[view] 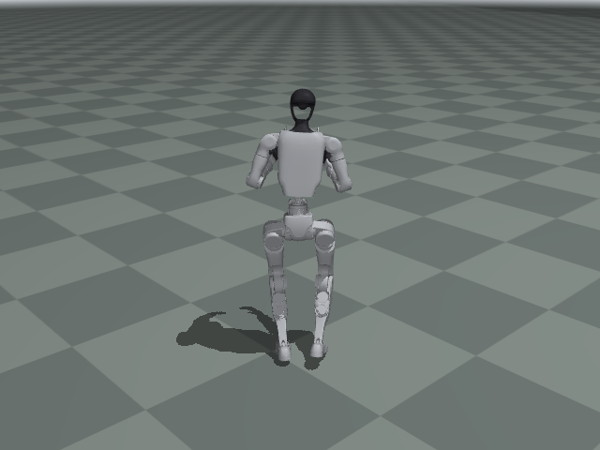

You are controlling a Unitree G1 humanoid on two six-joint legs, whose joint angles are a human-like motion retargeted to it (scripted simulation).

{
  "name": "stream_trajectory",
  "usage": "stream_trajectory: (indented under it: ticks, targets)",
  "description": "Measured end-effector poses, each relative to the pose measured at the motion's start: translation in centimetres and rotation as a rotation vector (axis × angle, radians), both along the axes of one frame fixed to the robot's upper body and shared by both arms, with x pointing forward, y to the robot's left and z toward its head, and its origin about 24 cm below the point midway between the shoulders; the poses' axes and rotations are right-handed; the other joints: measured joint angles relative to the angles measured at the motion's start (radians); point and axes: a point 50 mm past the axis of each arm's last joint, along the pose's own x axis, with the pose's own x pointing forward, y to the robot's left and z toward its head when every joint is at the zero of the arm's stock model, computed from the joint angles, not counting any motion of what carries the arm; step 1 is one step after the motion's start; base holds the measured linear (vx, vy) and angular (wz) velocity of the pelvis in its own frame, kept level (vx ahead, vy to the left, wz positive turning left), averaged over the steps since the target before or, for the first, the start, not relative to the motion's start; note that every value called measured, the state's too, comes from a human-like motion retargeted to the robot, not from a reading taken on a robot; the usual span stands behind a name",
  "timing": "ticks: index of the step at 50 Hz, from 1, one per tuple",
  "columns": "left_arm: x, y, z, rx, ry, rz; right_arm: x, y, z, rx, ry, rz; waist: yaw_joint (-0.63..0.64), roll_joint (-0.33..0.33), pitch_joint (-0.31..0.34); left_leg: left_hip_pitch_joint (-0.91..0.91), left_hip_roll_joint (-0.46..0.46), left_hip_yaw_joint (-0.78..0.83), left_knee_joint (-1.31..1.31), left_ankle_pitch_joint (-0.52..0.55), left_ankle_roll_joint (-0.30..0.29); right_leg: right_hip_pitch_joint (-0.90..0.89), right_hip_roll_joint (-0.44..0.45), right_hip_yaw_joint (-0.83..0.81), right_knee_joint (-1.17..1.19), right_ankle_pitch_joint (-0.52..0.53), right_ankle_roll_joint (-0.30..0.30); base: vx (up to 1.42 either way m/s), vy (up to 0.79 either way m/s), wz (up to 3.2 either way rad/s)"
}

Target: Sport exercise

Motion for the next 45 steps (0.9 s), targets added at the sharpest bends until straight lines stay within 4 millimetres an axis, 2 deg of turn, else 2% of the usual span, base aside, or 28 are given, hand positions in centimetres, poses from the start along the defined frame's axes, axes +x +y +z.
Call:
stream_trajectory:
  ticks: [2,4,7,10,12,13,15,16,17,19,20,21,22,23,25,26,28,30,33,35,37,38,40,43,45]
  targets:
    - [0.1,-0.3,-0.8,0.062,0.03,-0.02,-0.3,0.3,0.9,0.072,-0.029,0.047,-0.032,-0.015,-0.02,0.012,-0.055,-0.029,-0.073,0.126,-0.049,-0.063,0.014,0.038,0.047,0.1,0.024,0.12,0.11,3.71]
    - [0.4,-0.2,-1.7,0.126,0.062,0.012,-0.5,0.4,2.0,0.09,-0.074,0.064,-0.062,-0.029,-0.034,0.014,-0.09,-0.047,-0.084,0.156,-0.063,-0.141,0.032,0.076,0.119,0.135,0.039,0.17,0.08,3.39]
    - [0.9,0.6,-3.2,0.231,0.12,0.075,-0.6,0.2,3.6,0.046,-0.155,0.031,-0.084,-0.04,-0.038,0.029,-0.111,-0.068,-0.024,0.045,-0.028,-0.267,0.041,0.105,0.262,0.098,0.028,0.25,0.04,2.52]
    - [1.5,1.5,-4.2,0.317,0.16,0.117,-0.4,-0.2,5.2,-0.012,-0.261,-0.072,-0.092,-0.064,-0.027,0.046,-0.142,-0.091,0.04,-0.19,0.06,-0.434,-0.008,0.121,0.436,0.03,-0.003,0.36,0.01,2.0]
    - [1.6,1.3,-4.1,0.325,0.149,0.098,-0.6,-0.4,5.5,-0.027,-0.296,-0.132,-0.132,-0.118,-0.038,0.038,-0.216,-0.113,0.007,-0.217,0.1,-0.576,-0.093,0.179,0.52,0.025,-0.011,0.44,-0.04,2.36]
    - [1.6,0.9,-3.6,0.312,0.131,0.075,-0.7,-0.4,5.3,-0.029,-0.298,-0.143,-0.154,-0.13,-0.045,0.045,-0.219,-0.121,0.0,-0.217,0.105,-0.633,-0.107,0.206,0.536,0.042,-0.008,0.57,-0.07,1.74]
    - [1.5,0.1,-2.3,0.249,0.095,0.007,-1.3,0.1,4.6,-0.038,-0.26,-0.105,-0.176,-0.081,-0.041,0.107,-0.118,-0.109,0.017,-0.217,0.082,-0.66,-0.048,0.202,0.493,0.105,0.005,0.73,-0.09,0.55]
    - [1.4,-0.4,-1.7,0.218,0.076,-0.035,-1.5,0.3,3.9,-0.041,-0.22,-0.068,-0.176,-0.012,-0.023,0.163,-0.046,-0.151,0.03,-0.163,0.026,-0.621,0.04,0.165,0.417,0.163,0.015,0.85,-0.11,-0.27]
    - [1.2,-0.8,-1.1,0.192,0.057,-0.078,-1.7,0.6,3.3,-0.044,-0.177,-0.037,-0.184,0.046,-0.013,0.206,0.016,-0.183,0.039,-0.086,-0.028,-0.585,0.116,0.141,0.34,0.22,0.028,0.89,-0.12,-0.05]
    - [0.9,-1.8,-0.2,0.165,0.021,-0.162,-1.8,0.9,1.7,-0.059,-0.08,-0.013,-0.227,0.103,-0.022,0.213,0.092,-0.195,0.066,0.152,-0.108,-0.521,0.211,0.152,0.189,0.318,0.067,0.84,-0.13,0.85]
    - [0.7,-2.3,0.1,0.162,0.002,-0.197,-1.8,1.0,0.9,-0.069,-0.034,-0.015,-0.243,0.123,-0.027,0.197,0.122,-0.193,0.107,0.259,-0.137,-0.486,0.252,0.163,0.12,0.352,0.085,0.79,-0.14,1.14]
    - [0.6,-2.6,0.3,0.16,-0.012,-0.222,-1.7,0.9,0.2,-0.082,0.001,-0.029,-0.24,0.135,-0.03,0.168,0.146,-0.183,0.173,0.309,-0.14,-0.445,0.284,0.17,0.067,0.354,0.092,0.78,-0.15,1.13]
    - [0.5,-2.9,0.4,0.158,-0.024,-0.236,-1.6,0.9,-0.4,-0.098,0.029,-0.045,-0.232,0.144,-0.033,0.138,0.167,-0.17,0.247,0.337,-0.134,-0.4,0.309,0.171,0.021,0.342,0.09,0.79,-0.15,1.04]
    - [0.6,-2.9,0.6,0.155,-0.031,-0.23,-1.5,0.8,-0.7,-0.12,0.04,-0.066,-0.212,0.146,-0.035,0.104,0.183,-0.152,0.333,0.322,-0.108,-0.347,0.319,0.161,-0.008,0.302,0.071,0.81,-0.16,0.88]
    - [0.8,-2.2,0.5,0.14,-0.023,-0.155,-1.3,0.5,-0.6,-0.179,0.015,-0.107,-0.141,0.127,-0.051,0.012,0.219,-0.105,0.566,0.235,-0.044,-0.264,0.332,0.148,0.007,0.121,-0.005,0.84,-0.16,0.64]
    - [1.0,-1.4,0.5,0.136,-0.018,-0.098,-1.0,0.2,0.3,-0.228,-0.049,-0.143,-0.102,0.11,-0.044,-0.047,0.223,-0.102,0.688,0.2,-0.013,-0.218,0.331,0.153,0.027,-0.004,-0.056,0.88,-0.15,0.73]
    - [1.1,0.2,0.1,0.125,0.019,-0.004,-0.3,-0.2,2.7,-0.315,-0.208,-0.218,-0.048,0.061,-0.02,-0.186,0.186,-0.094,0.864,0.152,0.047,-0.125,0.308,0.187,0.057,-0.189,-0.111,0.91,-0.12,0.98]
    - [0.5,2.0,-1.2,0.106,0.094,0.058,-0.6,-0.2,4.8,-0.309,-0.335,-0.245,-0.014,0.002,-0.014,-0.294,0.111,-0.063,0.862,0.163,0.076,-0.022,0.242,0.218,0.045,-0.186,-0.074,0.94,-0.06,0.68]
    - [-0.9,2.9,-3.4,0.044,0.233,0.066,-2.1,0.5,4.9,-0.221,-0.341,-0.178,0.013,-0.038,-0.026,-0.283,0.002,-0.015,0.531,0.221,0.031,0.069,0.149,0.21,0.067,0.184,0.093,0.92,0.04,0.15]
    - [-1.3,3.0,-4.0,0.002,0.29,0.069,-2.6,0.8,4.4,-0.206,-0.314,-0.156,-0.009,-0.053,-0.034,-0.247,-0.085,-0.011,0.253,0.297,-0.029,0.053,0.081,0.181,0.128,0.329,0.147,0.83,0.07,0.45]
    - [-0.8,2.9,-3.8,-0.008,0.288,0.096,-2.4,0.8,3.4,-0.234,-0.255,-0.166,-0.065,-0.083,-0.049,-0.198,-0.19,-0.031,0.028,0.394,-0.064,0.006,-0.009,0.15,0.187,0.338,0.149,0.77,0.06,0.9]
    - [-0.5,2.7,-3.5,0.001,0.272,0.106,-2.1,0.8,2.7,-0.253,-0.215,-0.169,-0.09,-0.096,-0.054,-0.171,-0.231,-0.044,-0.027,0.416,-0.064,-0.015,-0.045,0.145,0.221,0.301,0.138,0.72,0.06,0.77]
    - [-0.1,2.2,-2.9,0.015,0.231,0.11,-1.6,0.7,0.7,-0.294,-0.105,-0.17,-0.125,-0.111,-0.062,-0.154,-0.277,-0.056,0.037,0.29,-0.002,-0.06,-0.088,0.148,0.325,0.171,0.101,0.67,0.05,0.47]
    - [1.1,1.4,-1.5,0.03,0.148,0.097,-0.1,0.0,-2.7,-0.356,0.065,-0.2,-0.132,-0.108,-0.028,-0.092,-0.304,-0.069,0.178,-0.022,0.127,-0.075,-0.113,0.174,0.436,-0.021,0.046,0.58,0.02,0.17]
    - [1.6,0.8,-1.3,0.017,0.142,0.04,0.7,-0.5,-2.4,-0.35,0.048,-0.23,-0.114,-0.078,0.013,-0.01,-0.296,-0.093,0.17,-0.075,0.139,-0.039,-0.077,0.189,0.396,-0.041,0.033,0.47,0.01,0.03]
